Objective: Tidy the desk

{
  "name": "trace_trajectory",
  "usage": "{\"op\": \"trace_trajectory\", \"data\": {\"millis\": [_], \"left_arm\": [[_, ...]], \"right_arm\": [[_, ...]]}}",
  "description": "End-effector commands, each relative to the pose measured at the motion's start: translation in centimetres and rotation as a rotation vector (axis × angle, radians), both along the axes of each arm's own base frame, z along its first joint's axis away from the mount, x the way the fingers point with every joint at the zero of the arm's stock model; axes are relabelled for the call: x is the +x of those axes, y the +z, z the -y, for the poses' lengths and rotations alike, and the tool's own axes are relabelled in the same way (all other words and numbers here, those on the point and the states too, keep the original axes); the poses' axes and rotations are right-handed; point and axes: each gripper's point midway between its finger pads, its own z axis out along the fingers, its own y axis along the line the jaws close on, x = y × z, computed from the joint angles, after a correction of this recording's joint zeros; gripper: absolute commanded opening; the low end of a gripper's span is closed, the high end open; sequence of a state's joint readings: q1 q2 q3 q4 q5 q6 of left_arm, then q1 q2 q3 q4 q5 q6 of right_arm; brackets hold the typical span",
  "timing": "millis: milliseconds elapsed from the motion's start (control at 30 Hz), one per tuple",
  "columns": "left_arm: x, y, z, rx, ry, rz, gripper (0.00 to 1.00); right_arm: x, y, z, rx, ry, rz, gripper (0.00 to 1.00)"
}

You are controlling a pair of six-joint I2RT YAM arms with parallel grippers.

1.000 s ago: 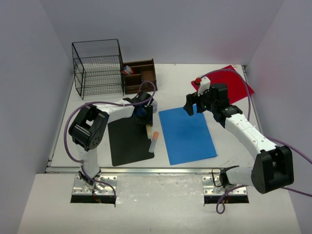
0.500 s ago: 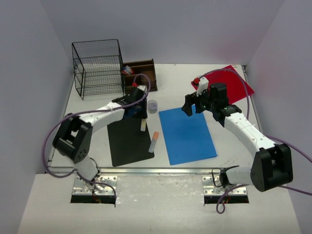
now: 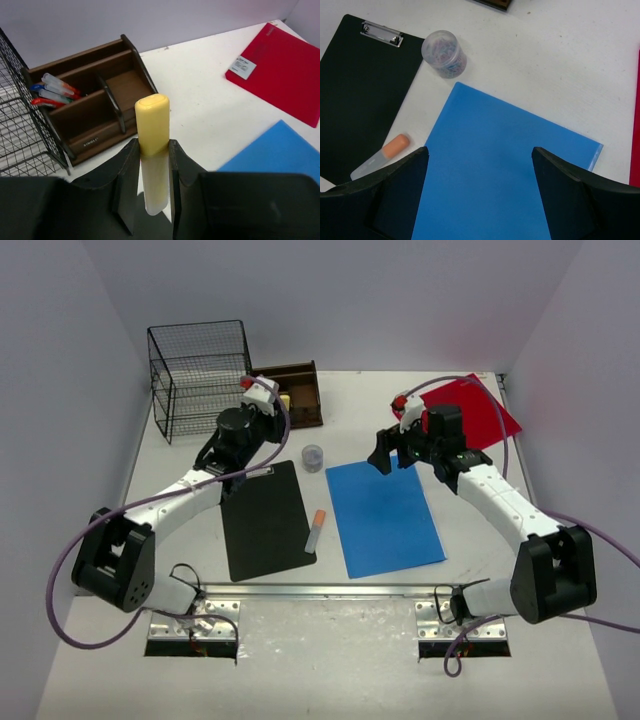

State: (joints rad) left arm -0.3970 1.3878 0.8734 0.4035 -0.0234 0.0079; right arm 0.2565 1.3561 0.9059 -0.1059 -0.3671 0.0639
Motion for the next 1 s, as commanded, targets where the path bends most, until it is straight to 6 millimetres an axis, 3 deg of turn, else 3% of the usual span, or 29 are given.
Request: {"op": "trace_trajectory", "data": {"millis": [0, 167, 333, 533, 733, 967], "left_arm": [[2.1, 5.2, -0.2, -0.013, -0.118, 0.299, 0.00], [0.2, 5.5, 2.5, 0.022, -0.363, 0.402, 0.00], [-2.1, 5.0, 3.1, 0.033, -0.449, 0.414, 0.00], [-3.6, 4.8, 3.4, 0.017, -0.491, 0.403, 0.00], [-3.9, 5.0, 3.5, 0.021, -0.502, 0.395, 0.00], [-4.4, 4.8, 3.4, 0.028, -0.510, 0.388, 0.00]], "right_arm": [[1.9, 4.1, -1.5, 0.065, 0.056, 0.117, 0.84], [3.7, 8.3, -4.8, 0.227, 0.157, 0.104, 0.68], [6.9, 12.4, -7.8, 0.399, 0.162, 0.079, 0.60], [9.3, 13.9, -11.6, 0.441, 0.169, 0.071, 0.58], [7.7, 13.4, -16.4, 0.418, 0.272, 0.065, 0.59], [6.3, 13.2, -18.1, 0.428, 0.332, 0.052, 0.60]]}}
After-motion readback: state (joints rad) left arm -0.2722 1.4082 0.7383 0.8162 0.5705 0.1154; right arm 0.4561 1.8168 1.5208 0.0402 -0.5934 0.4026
